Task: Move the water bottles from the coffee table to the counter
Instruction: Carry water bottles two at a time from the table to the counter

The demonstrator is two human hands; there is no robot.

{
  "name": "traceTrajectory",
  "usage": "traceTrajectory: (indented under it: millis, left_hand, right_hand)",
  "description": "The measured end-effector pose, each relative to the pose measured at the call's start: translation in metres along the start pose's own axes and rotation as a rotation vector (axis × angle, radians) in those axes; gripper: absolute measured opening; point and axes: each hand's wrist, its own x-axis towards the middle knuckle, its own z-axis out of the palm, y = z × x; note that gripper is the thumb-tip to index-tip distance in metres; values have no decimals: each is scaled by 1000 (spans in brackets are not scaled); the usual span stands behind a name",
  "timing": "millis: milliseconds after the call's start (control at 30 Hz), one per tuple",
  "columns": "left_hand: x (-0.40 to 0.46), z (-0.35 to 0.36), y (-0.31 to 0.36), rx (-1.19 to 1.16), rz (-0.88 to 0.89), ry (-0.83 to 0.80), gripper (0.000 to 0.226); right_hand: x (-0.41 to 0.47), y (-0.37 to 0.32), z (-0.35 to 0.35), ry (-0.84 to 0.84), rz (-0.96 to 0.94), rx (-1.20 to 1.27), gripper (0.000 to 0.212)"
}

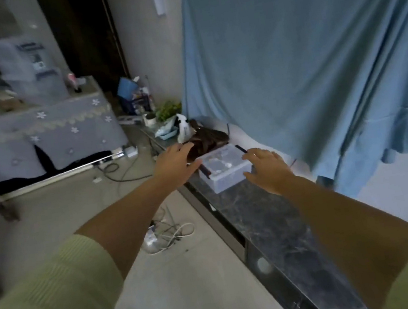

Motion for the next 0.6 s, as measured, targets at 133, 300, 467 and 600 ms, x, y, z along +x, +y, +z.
traceTrajectory:
  millis: [133,300,467,600]
  left_hand:
    - [-29,-28,-64,15,-164,13,56]
    - [-65,-48,-124,64,-316,32,58]
    - [-69,-56,-163,86,-416,50,55]
    - [-52,-58,-194,133,-521,49,56]
  right_hand:
    - [35,-65,13,-8,-156,36,49]
    - [76,-141,33,-24,-382,52,46]
    - [125,-185,54,-63,-498,95,48]
    - [172,-203,61,-90,-568,95,47]
